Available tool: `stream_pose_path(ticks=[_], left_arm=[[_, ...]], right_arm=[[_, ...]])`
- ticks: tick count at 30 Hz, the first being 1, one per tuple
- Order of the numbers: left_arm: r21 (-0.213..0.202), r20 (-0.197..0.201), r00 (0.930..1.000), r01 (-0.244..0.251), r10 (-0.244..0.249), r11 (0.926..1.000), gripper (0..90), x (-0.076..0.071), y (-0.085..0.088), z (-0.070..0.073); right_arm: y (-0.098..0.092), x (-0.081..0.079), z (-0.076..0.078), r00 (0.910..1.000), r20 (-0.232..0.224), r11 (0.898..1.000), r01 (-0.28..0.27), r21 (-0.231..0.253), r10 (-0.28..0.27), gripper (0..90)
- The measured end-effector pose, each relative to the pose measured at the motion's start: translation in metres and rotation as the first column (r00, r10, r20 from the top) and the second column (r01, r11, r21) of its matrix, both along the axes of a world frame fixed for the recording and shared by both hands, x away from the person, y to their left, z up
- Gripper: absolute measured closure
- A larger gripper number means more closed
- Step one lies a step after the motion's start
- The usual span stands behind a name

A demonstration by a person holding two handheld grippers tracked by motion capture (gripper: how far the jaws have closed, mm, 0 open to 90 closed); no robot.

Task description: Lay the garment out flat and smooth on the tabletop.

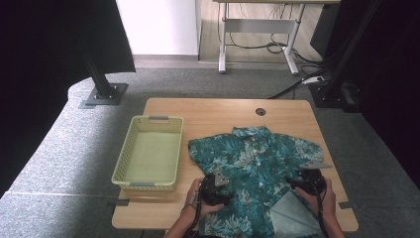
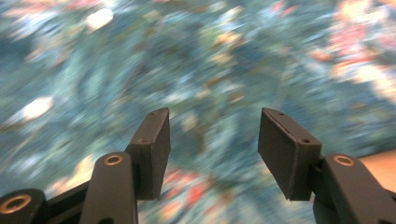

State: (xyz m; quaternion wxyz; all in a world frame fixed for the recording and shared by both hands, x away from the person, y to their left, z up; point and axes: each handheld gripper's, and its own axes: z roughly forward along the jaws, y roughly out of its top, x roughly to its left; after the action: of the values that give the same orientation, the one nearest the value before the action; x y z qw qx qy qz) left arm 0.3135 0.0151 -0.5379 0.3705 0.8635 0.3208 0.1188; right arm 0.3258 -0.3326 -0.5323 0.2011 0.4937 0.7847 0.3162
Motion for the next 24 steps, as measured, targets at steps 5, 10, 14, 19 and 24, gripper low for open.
stream_pose_path(ticks=[5, 10, 14, 19, 24], left_arm=[[0.019, -0.025, 0.9996, -0.013, 0.014, 0.9997, 40.3, 0.01, -0.003, -0.007], [-0.001, -0.021, 0.9996, -0.018, 0.018, 0.9998, 40.7, 0.013, 0.001, -0.008], [0.017, -0.015, 0.9987, -0.049, 0.049, 0.9986, 41.5, 0.023, 0.003, -0.008], [0.039, -0.024, 0.997, -0.072, 0.073, 0.9966, 41.2, 0.046, 0.005, -0.005], [0.027, -0.052, 0.9933, -0.102, 0.103, 0.9944, 40.7, 0.069, 0.007, -0.004]], right_arm=[[0.01, -0.015, -0.008, 0.9982, -0.042, 0.999, -0.044, -0.013, 0.044, 41.9], [0.011, -0.025, -0.014, 0.9988, -0.033, 0.999, -0.038, 0.003, 0.038, 41.7], [0.014, -0.023, -0.014, 0.9995, -0.027, 1.0, -0.015, 0.005, 0.015, 41.9], [0.023, -0.004, -0.016, 0.9998, -0.016, 1.0, 0.01, 0.015, -0.01, 42.1], [0.029, 0.017, -0.016, 0.9997, -0.013, 1.0, 0.023, 0.017, -0.023, 42.2]])
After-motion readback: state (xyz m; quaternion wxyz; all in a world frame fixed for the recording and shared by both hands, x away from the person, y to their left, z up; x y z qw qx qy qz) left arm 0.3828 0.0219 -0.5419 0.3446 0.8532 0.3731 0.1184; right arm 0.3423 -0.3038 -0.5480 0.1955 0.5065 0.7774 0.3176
